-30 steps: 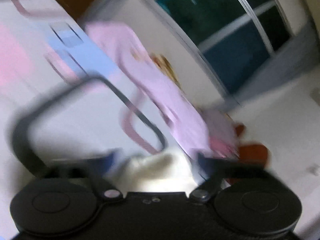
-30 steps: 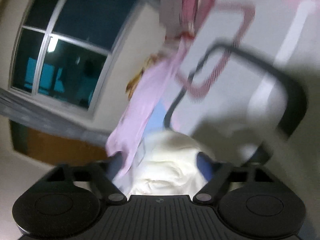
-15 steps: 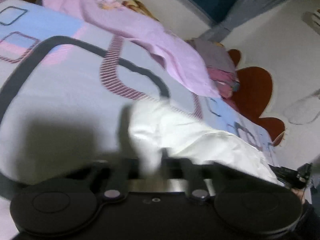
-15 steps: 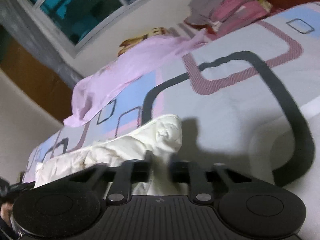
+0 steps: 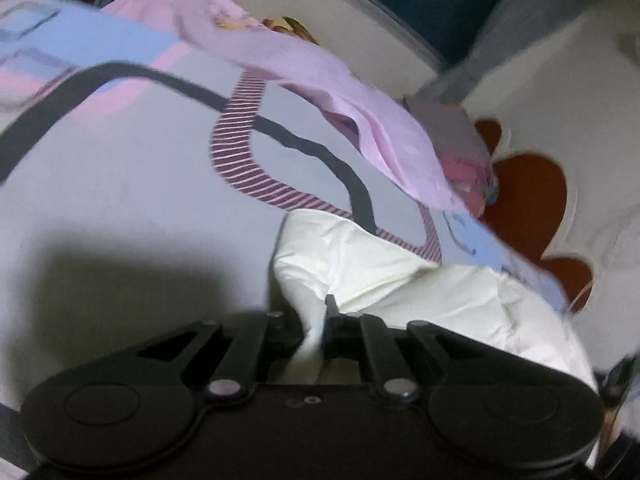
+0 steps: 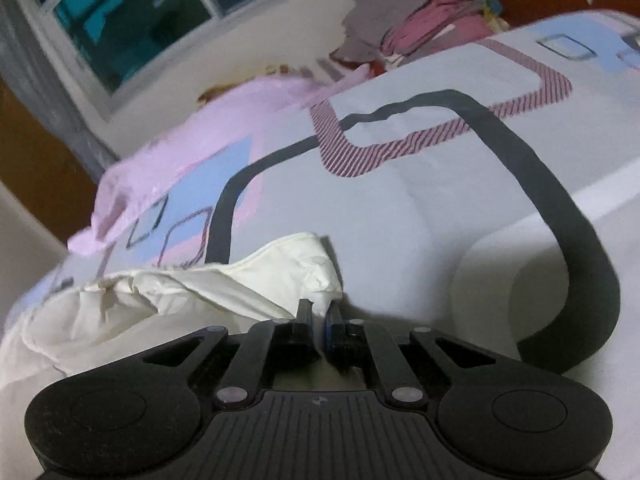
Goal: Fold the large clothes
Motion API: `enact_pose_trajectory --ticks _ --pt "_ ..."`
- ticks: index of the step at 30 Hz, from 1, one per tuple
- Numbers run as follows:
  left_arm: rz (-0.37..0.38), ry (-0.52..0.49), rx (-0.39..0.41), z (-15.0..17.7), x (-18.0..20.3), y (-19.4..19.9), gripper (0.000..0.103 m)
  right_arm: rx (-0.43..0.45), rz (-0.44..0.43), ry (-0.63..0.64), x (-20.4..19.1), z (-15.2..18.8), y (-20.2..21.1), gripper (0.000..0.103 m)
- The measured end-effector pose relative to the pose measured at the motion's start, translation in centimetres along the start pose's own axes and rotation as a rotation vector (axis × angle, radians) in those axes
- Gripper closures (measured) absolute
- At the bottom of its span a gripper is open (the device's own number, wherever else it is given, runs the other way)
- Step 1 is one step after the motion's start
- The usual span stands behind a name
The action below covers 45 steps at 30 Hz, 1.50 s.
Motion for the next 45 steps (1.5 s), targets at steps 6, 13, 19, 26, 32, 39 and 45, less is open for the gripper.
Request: enact_pose_trajectory --ticks 6,13,19,26,32,39,45 --pt "0.0 0.026 0.0 -0.3 -0.4 1.0 0.069 -0.022 0.053 0.013 -1.1 -0.6 1.1 0.083" --pt "-0.06 -0.081 0.27 -1.4 4.9 9.9 0.028 0.181 0.164 0.273 -7.5 -1.2 7.8 0.022" --pt "-0.027 -0.315 0.317 5.5 17.1 9.9 0.027 0.2 -0.009 0.44 -18.6 5.1 7.0 0.027" --pt "-0.153 -0.457 0.214 10.6 19.0 4.0 0.025 0.036 0.092 0.489 -18.5 9.4 1.2 0.05" --pt "-0.178 -0.431 0.279 10.0 15.8 8.8 0.004 0.181 0.077 0.282 -14.0 7.6 7.9 0.013" --pt "-0.312 -0.029 0.24 12.8 0.8 17.9 0.007 0.248 0.033 -0.28 -1.7 13.0 18.9 0.013" --pt "-0.11 0.283 0.156 16.4 -2.0 18.7 0.018 0.223 -0.167 -0.555 -0.9 18.1 17.8 0.013"
Point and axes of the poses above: each gripper's, at about its wrist camera, not at the fingertips, and y roughly against the way its jaws point, x to its right, z to its underside, the point moved 6 cm from there along -y, roughly the way its jaws point, and after that the axes turned 11 degrees about -z, right-handed, at the moved point
